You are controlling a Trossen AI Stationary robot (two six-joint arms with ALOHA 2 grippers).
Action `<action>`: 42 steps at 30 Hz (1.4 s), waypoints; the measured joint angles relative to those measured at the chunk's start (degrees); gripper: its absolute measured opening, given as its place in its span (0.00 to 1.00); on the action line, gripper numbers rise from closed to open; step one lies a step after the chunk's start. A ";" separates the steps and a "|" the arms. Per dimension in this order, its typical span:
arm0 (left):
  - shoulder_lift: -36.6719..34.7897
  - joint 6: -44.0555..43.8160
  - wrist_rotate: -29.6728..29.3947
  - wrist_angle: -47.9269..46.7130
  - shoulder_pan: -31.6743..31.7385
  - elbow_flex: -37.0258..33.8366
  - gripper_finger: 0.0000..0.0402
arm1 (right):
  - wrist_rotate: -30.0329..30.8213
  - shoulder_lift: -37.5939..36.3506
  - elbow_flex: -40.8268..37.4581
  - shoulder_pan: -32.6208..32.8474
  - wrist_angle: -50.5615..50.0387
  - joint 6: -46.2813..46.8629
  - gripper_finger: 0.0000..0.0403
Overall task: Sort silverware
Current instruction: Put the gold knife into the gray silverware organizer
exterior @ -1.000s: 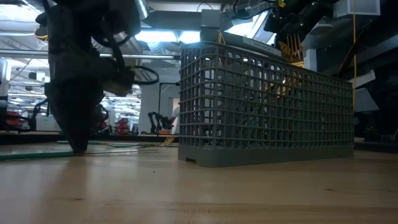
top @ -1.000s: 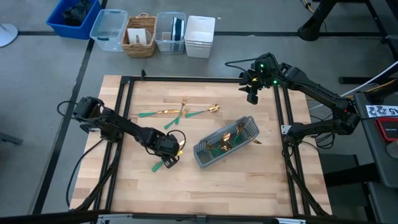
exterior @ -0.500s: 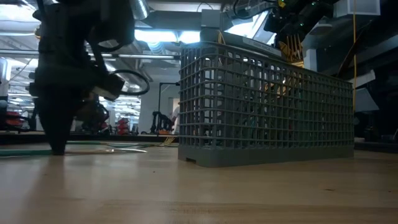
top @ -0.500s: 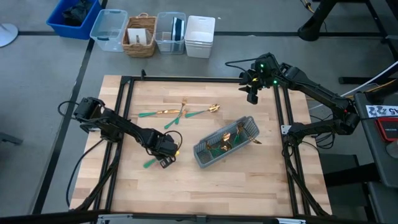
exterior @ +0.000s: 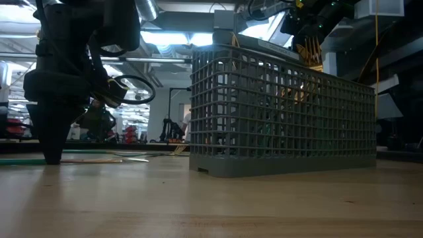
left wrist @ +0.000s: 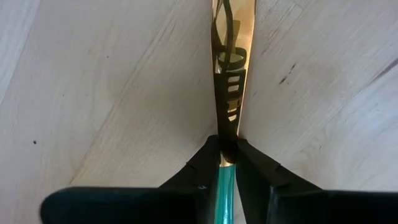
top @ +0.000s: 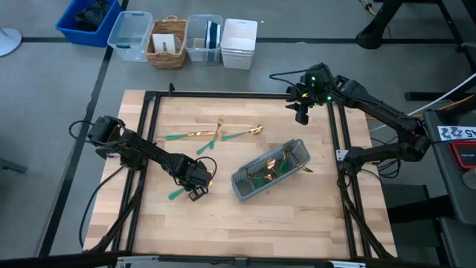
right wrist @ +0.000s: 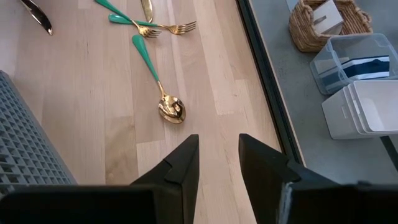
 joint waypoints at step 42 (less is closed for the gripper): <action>-4.66 -4.06 -1.27 3.24 0.13 -0.25 0.08 | 0.00 0.00 -0.01 -0.02 -0.19 1.33 0.29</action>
